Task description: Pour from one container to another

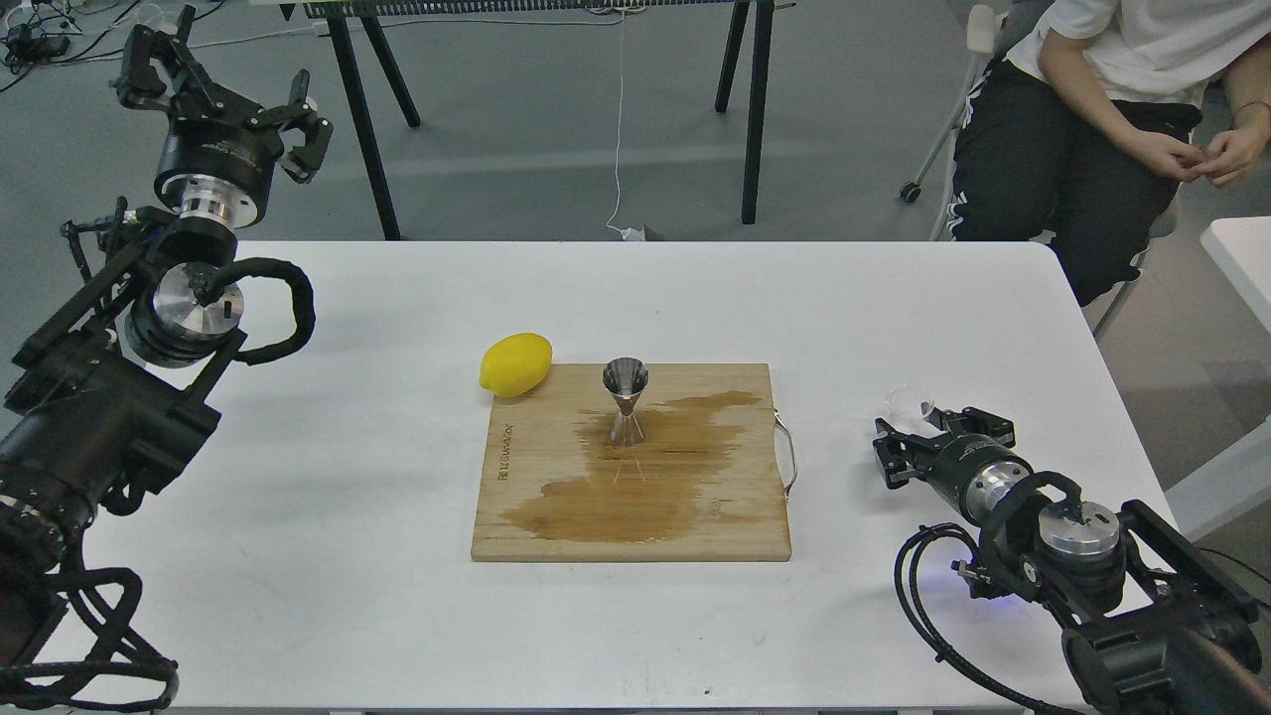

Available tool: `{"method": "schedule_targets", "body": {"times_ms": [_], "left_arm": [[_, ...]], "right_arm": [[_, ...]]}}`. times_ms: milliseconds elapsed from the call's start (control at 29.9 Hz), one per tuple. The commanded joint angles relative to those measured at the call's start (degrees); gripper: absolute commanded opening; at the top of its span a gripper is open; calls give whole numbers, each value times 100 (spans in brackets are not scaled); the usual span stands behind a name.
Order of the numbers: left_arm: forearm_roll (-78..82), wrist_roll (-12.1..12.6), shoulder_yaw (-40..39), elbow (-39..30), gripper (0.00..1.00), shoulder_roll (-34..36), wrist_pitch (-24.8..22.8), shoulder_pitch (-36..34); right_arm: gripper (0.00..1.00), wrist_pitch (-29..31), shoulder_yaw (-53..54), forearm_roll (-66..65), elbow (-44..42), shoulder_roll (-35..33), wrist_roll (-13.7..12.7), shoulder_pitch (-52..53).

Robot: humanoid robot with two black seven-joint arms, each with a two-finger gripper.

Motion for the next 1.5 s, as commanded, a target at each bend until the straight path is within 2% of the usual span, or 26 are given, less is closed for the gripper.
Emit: {"method": "schedule_targets", "body": {"times_ms": [0,67,134,167,200,301,434,501,801,868,1035,1202,1469], "left_arm": [[0,0,-9,-9,100,4,1,27],[0,0,-9,-17,100,4,1,27],[0,0,-9,-35,100,4,1,27],[0,0,-9,-44,100,4,10,27],[0,0,-9,-44,100,4,10,27],[0,0,-9,-44,100,4,1,27],[9,0,0,-44,100,4,1,27],[0,8,-9,-44,100,4,-8,27],[0,17,-9,-44,100,13,-16,27],[0,26,-9,-44,100,13,-16,36],[0,17,-9,-44,100,-57,-8,45],[0,8,-9,-44,100,-75,-25,89],[0,17,-9,-44,100,-84,-60,98]], "right_arm": [[70,8,-1,-1,-3,0,9,-28],[74,16,-1,-1,6,-18,9,-46],[82,25,-1,-1,23,-18,9,-63],[94,43,7,-1,58,-26,18,-81],[97,60,7,-1,67,-35,18,-81],[98,366,7,-10,76,-53,27,-63],[98,1526,69,-62,137,-289,44,15],[99,1852,60,-97,199,-421,62,156],[99,2011,-46,-1089,85,-1221,123,1403],[99,2090,-45,-1388,-116,-1362,298,1693],[99,2714,-98,-2170,-1029,-1477,1115,2458],[100,2917,-124,-2532,-1558,-1477,1503,2872],[100,2838,-406,-2506,-1875,-1442,1521,3004]]}}
